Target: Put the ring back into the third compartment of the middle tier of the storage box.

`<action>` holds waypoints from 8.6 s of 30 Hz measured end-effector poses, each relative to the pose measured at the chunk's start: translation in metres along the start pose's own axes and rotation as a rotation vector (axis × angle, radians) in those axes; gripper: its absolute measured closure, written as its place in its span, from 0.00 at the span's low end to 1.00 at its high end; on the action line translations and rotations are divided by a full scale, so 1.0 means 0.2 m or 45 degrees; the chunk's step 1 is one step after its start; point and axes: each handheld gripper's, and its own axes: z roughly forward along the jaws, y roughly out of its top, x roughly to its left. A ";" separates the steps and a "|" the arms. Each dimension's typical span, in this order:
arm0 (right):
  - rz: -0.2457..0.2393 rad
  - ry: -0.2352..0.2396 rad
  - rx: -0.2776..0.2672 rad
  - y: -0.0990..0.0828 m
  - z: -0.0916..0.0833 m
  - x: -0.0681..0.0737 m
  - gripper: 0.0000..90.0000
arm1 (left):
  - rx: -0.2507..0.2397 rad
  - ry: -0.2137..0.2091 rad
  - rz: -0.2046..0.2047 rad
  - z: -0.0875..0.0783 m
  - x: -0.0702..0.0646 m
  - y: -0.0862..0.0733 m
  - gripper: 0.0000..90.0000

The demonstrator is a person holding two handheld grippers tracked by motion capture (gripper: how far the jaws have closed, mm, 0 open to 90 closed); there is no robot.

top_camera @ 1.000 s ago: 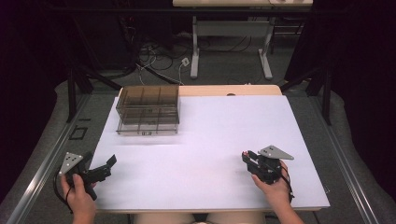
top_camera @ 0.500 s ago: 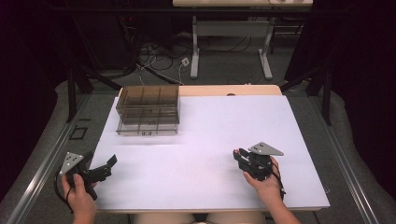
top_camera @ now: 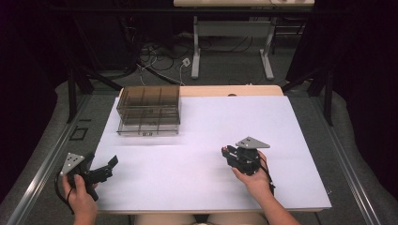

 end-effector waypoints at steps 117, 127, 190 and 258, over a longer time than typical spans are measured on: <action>-0.069 0.078 0.154 0.65 0.63 0.35 0.78 | -0.001 -0.012 -0.009 0.01 0.01 0.00 0.00; -0.083 0.098 0.154 0.64 0.71 0.39 0.78 | 0.002 -0.013 -0.009 0.00 0.01 0.00 0.00; -0.033 0.103 0.125 0.54 0.94 0.42 0.78 | 0.004 -0.022 -0.020 0.01 0.01 0.00 0.00; 0.016 0.151 0.049 0.48 0.65 0.30 0.08 | 0.015 -0.035 0.003 0.04 -0.01 0.00 0.00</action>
